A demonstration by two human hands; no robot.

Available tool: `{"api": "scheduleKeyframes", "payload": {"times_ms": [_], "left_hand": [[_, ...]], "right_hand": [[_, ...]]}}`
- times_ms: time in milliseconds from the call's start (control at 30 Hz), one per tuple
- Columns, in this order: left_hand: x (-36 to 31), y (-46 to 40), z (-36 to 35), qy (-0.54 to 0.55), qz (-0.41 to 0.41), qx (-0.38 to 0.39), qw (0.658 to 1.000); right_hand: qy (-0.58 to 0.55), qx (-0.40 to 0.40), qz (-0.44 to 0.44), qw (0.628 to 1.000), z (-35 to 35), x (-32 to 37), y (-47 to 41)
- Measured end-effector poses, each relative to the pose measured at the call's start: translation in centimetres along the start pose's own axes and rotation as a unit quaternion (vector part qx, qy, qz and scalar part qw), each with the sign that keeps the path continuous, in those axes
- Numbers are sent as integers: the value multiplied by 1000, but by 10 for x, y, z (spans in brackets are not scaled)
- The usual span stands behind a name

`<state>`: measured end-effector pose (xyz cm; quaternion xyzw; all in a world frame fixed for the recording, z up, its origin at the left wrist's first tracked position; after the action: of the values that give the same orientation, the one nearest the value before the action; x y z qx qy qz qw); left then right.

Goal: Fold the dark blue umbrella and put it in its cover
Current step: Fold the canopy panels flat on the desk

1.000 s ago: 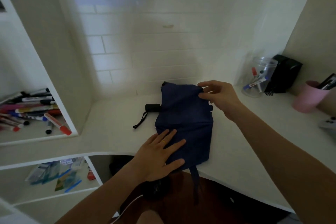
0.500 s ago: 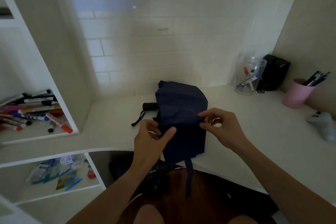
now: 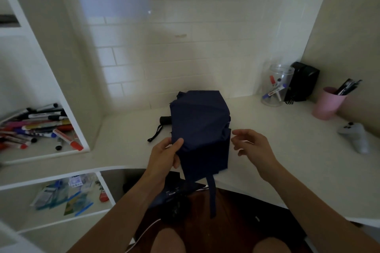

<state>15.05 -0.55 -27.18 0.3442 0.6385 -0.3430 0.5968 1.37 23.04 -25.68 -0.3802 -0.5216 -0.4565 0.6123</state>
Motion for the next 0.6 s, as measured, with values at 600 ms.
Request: {"api": "scheduleKeyframes", "payload": {"times_ms": [600], "left_hand": [[-1, 8, -7, 40, -8, 7, 999]], "right_hand": [[-155, 69, -125, 978, -25, 6, 14]]}}
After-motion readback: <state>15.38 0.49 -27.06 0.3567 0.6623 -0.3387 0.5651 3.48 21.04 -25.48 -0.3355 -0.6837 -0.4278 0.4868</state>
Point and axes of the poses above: each hand's wrist, its own y-axis away from the middle knuckle, its own z-axis out of the back of the hand, x = y × z, the point moved 7 cm from there along -y, towards the middle knuckle, and after that the axes turned 6 degrees about -z, right-handed, at the moved point
